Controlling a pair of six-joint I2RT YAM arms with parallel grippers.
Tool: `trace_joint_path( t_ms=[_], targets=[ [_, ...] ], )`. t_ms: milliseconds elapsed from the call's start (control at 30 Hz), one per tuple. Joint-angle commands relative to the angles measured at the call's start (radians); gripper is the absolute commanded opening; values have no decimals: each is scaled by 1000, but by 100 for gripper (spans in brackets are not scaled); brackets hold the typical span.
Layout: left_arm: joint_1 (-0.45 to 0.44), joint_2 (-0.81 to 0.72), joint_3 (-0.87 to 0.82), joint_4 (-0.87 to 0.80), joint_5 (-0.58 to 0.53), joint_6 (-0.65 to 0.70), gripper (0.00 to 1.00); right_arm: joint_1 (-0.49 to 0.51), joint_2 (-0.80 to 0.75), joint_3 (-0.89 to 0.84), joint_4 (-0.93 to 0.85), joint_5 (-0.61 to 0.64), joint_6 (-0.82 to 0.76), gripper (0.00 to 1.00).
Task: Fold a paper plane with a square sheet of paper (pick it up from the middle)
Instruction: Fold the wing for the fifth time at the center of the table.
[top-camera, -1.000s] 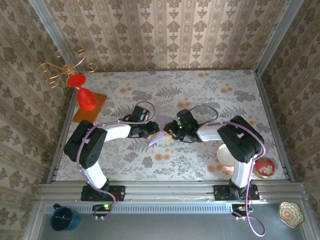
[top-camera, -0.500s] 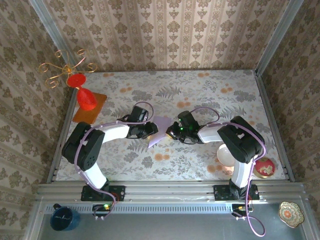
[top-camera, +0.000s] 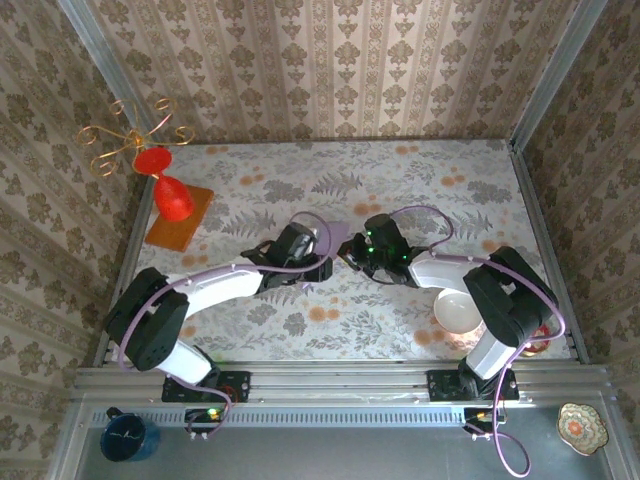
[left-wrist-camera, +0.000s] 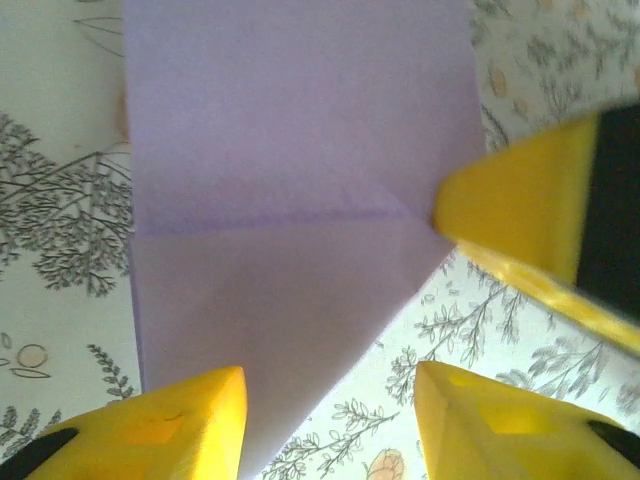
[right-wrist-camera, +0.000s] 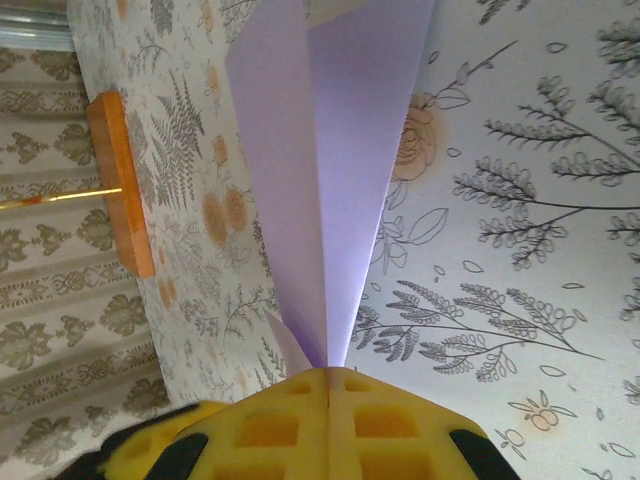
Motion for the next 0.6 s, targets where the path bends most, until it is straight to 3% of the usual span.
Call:
trace_joint_path(
  t_ms=[0, 133, 300, 567],
  targets=[
    [-31, -25, -57, 82, -103, 137, 52, -11, -36, -21, -66, 29, 26, 1],
    [-80, -14, -104, 188, -145, 247, 56, -24, -63, -30, -88, 21, 47, 1],
    [-161, 34, -105, 251, -283, 407, 59, -39, -92, -42, -101, 6, 72, 1],
    [-214, 114, -116, 422, -356, 581, 53, -62, -102, -60, -97, -17, 100, 1]
  ],
)
